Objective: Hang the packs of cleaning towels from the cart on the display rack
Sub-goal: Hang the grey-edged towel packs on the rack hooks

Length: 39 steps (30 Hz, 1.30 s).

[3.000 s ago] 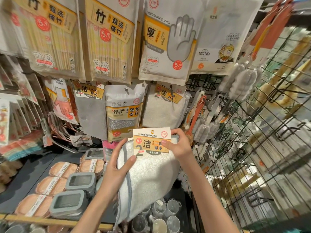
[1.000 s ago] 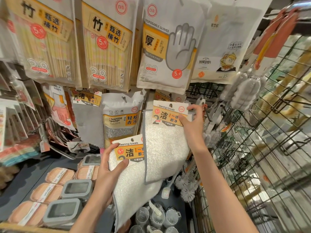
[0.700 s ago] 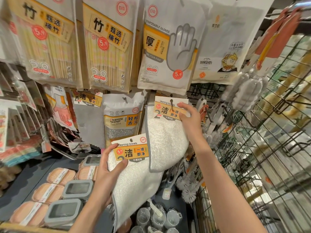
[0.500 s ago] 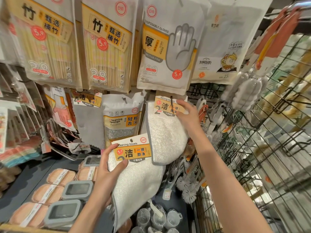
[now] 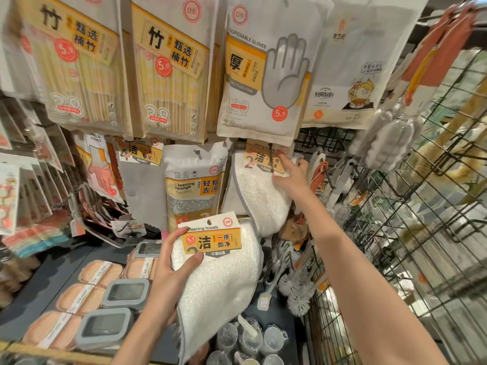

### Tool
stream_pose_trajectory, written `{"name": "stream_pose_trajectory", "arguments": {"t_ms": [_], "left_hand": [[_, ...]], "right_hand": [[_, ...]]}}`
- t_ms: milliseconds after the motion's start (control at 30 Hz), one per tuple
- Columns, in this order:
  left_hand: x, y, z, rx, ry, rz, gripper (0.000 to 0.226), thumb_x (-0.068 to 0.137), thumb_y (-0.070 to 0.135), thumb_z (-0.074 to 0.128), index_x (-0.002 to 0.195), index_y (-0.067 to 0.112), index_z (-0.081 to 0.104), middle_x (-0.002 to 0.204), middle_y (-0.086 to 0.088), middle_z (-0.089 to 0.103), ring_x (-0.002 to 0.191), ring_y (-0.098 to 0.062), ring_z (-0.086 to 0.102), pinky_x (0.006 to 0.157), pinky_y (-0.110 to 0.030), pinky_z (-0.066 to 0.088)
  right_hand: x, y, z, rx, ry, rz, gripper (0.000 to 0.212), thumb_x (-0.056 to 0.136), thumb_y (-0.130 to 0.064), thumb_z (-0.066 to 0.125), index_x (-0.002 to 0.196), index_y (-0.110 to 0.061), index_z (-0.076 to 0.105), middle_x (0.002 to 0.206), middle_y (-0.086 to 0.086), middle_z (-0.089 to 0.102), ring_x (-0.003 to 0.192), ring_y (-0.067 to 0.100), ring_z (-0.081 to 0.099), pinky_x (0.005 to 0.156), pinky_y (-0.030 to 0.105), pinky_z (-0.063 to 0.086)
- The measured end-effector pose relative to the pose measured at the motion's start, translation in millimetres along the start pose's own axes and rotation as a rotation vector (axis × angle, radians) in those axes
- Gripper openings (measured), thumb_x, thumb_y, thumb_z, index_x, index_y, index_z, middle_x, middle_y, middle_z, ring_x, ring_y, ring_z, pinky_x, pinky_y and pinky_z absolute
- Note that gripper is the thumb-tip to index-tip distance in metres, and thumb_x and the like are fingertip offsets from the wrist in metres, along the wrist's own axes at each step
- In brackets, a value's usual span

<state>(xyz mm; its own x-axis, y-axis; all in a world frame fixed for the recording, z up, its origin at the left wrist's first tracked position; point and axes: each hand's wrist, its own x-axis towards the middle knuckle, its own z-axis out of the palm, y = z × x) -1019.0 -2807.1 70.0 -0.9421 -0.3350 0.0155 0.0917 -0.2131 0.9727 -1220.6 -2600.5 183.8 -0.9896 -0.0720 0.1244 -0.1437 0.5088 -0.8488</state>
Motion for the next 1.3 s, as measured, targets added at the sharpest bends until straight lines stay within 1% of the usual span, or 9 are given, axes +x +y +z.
{"name": "stream_pose_trajectory", "arguments": {"t_ms": [67, 233, 400, 567, 700, 1000, 1100, 1200, 1300], "left_hand": [[-1.1, 1.2, 0.3, -0.009, -0.004, -0.006, 0.061, 0.061, 0.035, 0.079, 0.117, 0.045, 0.058, 0.127, -0.001, 0.061, 0.117, -0.03, 0.058, 0.1, -0.061, 0.043], [-1.1, 1.9, 2.8, -0.029, -0.023, -0.011, 0.057, 0.067, 0.027, 0.076, 0.117, 0.047, 0.058, 0.134, -0.006, 0.056, 0.12, -0.032, 0.057, 0.101, -0.062, 0.042], [-1.5, 2.1, 6.9, -0.027, -0.044, -0.005, 0.057, 0.069, 0.027, 0.076, 0.119, 0.046, 0.057, 0.138, -0.003, 0.053, 0.122, -0.029, 0.055, 0.102, -0.06, 0.042], [-0.9, -1.0, 9.9, 0.003, -0.058, 0.001, 0.057, 0.073, 0.029, 0.081, 0.121, 0.046, 0.055, 0.128, 0.01, 0.061, 0.117, -0.02, 0.06, 0.099, -0.046, 0.047], [-0.5, -1.6, 12.0, 0.01, -0.064, 0.003, 0.058, 0.072, 0.031, 0.077, 0.123, 0.044, 0.054, 0.132, 0.008, 0.058, 0.12, -0.021, 0.057, 0.102, -0.052, 0.045], [0.8, -0.4, 16.0, -0.007, -0.055, 0.029, 0.055, 0.073, 0.028, 0.075, 0.122, 0.044, 0.055, 0.132, 0.002, 0.058, 0.121, -0.025, 0.057, 0.102, -0.057, 0.043], [2.3, -0.1, 17.4, -0.007, -0.06, 0.035, 0.058, 0.074, 0.028, 0.078, 0.124, 0.047, 0.054, 0.132, 0.003, 0.058, 0.121, -0.024, 0.057, 0.103, -0.055, 0.043], [2.8, 0.1, 19.1, -0.031, -0.062, 0.038, 0.064, 0.074, 0.022, 0.077, 0.126, 0.049, 0.053, 0.127, 0.011, 0.062, 0.117, -0.018, 0.06, 0.101, -0.048, 0.047], [2.8, 0.1, 22.3, -0.055, -0.052, 0.035, 0.072, 0.072, 0.019, 0.074, 0.131, 0.051, 0.049, 0.129, 0.012, 0.061, 0.119, -0.016, 0.06, 0.099, -0.04, 0.048]], "right_hand": [[0.8, -1.8, -0.4, -0.013, -0.029, 0.015, 0.066, 0.089, -0.003, 0.057, 0.145, -0.028, 0.032, 0.154, 0.008, -0.006, 0.143, 0.021, 0.009, 0.062, -0.003, 0.022], [-9.9, 4.0, -1.2, -0.015, -0.057, 0.024, 0.066, 0.088, -0.01, 0.061, 0.144, -0.032, 0.034, 0.155, 0.004, -0.005, 0.144, 0.02, 0.005, 0.105, 0.022, 0.021], [-34.4, 15.0, -1.4, 0.014, -0.039, -0.015, 0.055, 0.087, -0.017, 0.065, 0.135, -0.034, 0.045, 0.153, 0.001, 0.004, 0.142, 0.019, 0.013, 0.109, 0.03, 0.019], [-70.7, 16.7, 9.5, 0.004, -0.236, -0.092, 0.046, 0.088, -0.041, 0.06, 0.131, -0.037, 0.047, 0.151, -0.008, 0.012, 0.13, 0.009, 0.022, 0.101, 0.025, 0.017], [-90.8, 17.7, 27.2, 0.006, -0.352, -0.037, 0.05, 0.087, -0.041, 0.06, 0.134, -0.029, 0.048, 0.148, -0.003, 0.024, 0.137, 0.015, 0.026, 0.113, 0.029, 0.02], [-111.8, 20.0, 45.1, 0.082, -0.291, -0.053, 0.052, 0.084, -0.017, 0.07, 0.132, -0.016, 0.05, 0.123, -0.006, 0.046, 0.112, 0.0, 0.042, 0.082, -0.006, 0.031], [-116.2, 18.5, 45.1, 0.109, -0.241, -0.082, 0.051, 0.082, -0.011, 0.071, 0.13, -0.014, 0.053, 0.126, 0.0, 0.05, 0.114, 0.003, 0.045, 0.089, -0.002, 0.031], [-122.1, 19.2, 47.1, 0.071, -0.167, -0.118, 0.051, 0.08, -0.009, 0.072, 0.128, -0.011, 0.055, 0.129, 0.002, 0.05, 0.123, 0.013, 0.043, 0.107, 0.021, 0.03], [-126.4, 22.1, 50.4, -0.026, -0.121, -0.14, 0.053, 0.081, -0.015, 0.072, 0.13, -0.017, 0.053, 0.132, -0.005, 0.046, 0.121, 0.007, 0.033, 0.101, 0.016, 0.021]]}}
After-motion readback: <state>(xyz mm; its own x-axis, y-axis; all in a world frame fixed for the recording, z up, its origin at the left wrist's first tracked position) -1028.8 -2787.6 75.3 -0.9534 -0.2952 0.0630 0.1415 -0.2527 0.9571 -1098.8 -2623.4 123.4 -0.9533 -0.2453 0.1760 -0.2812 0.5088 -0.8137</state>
